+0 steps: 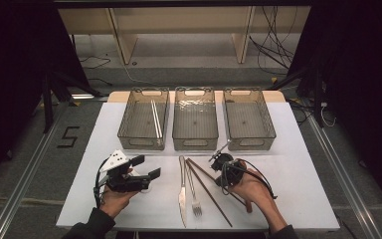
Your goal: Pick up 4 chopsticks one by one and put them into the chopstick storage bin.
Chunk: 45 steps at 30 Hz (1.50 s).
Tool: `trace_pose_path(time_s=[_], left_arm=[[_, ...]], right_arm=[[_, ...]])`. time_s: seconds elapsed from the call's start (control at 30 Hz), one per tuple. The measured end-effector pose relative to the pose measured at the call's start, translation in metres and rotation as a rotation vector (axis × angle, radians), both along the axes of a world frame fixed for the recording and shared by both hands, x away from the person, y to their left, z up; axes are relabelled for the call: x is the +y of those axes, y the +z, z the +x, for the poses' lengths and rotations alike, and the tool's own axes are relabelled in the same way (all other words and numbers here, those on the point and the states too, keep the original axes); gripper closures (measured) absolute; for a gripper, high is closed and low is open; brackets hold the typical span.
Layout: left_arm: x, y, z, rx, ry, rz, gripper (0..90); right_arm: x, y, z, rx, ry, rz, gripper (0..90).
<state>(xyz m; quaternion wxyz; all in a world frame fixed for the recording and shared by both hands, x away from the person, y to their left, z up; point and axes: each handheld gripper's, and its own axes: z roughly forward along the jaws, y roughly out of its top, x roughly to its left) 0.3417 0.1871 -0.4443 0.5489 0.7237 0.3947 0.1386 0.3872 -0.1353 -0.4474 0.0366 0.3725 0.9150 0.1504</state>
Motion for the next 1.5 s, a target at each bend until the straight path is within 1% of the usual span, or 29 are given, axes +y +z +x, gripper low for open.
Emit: trace_pose_path(time_s=[0.17,0.27,0.37,0.57,0.7,0.87,1.2,1.27,1.33,1.37,1.4,1.47,1.5], left_arm=[[0.000,0.000,0.000,0.001,0.000,0.001,17.6],[0.000,0.000,0.001,0.001,0.002,0.002,17.6],[0.001,0.000,0.001,0.003,0.003,0.000,17.6],[0.000,-0.001,0.001,0.008,0.000,-0.003,17.7],[-0.001,-0.002,0.003,0.043,-0.011,-0.031,17.7],[-0.004,-0.003,0.002,0.048,-0.014,-0.023,17.7],[-0.006,-0.004,0.003,0.063,-0.012,-0.028,17.9],[-0.007,-0.004,0.003,0.068,-0.016,-0.025,18.0],[-0.007,-0.004,0.003,0.081,-0.018,-0.036,18.0],[-0.007,-0.004,0.003,0.081,-0.018,-0.036,18.0],[-0.008,-0.005,0.004,0.093,-0.018,-0.041,18.0],[-0.008,-0.005,0.004,0.094,-0.021,-0.038,18.0],[-0.009,-0.005,0.004,0.105,-0.020,-0.044,18.1]], right_arm=[[-0.003,0.002,0.001,-0.012,0.001,0.008,86.0],[-0.003,0.000,0.001,-0.004,0.006,0.006,86.0],[-0.003,0.001,0.001,-0.009,0.005,0.010,86.0],[-0.008,0.005,0.002,-0.028,-0.003,0.036,86.1],[-0.009,0.006,0.002,-0.031,-0.006,0.037,86.1],[-0.011,0.007,0.003,-0.036,-0.006,0.046,86.1],[-0.013,0.011,0.002,-0.052,-0.011,0.061,86.2],[-0.014,0.012,0.003,-0.053,-0.011,0.073,86.2],[-0.015,0.013,0.003,-0.058,-0.014,0.074,86.2],[-0.015,0.013,0.003,-0.056,-0.014,0.078,86.2],[-0.016,0.014,0.003,-0.054,-0.015,0.078,86.2],[-0.017,0.014,0.003,-0.054,-0.013,0.082,86.2],[-0.017,0.015,0.003,-0.055,-0.014,0.086,86.2]])
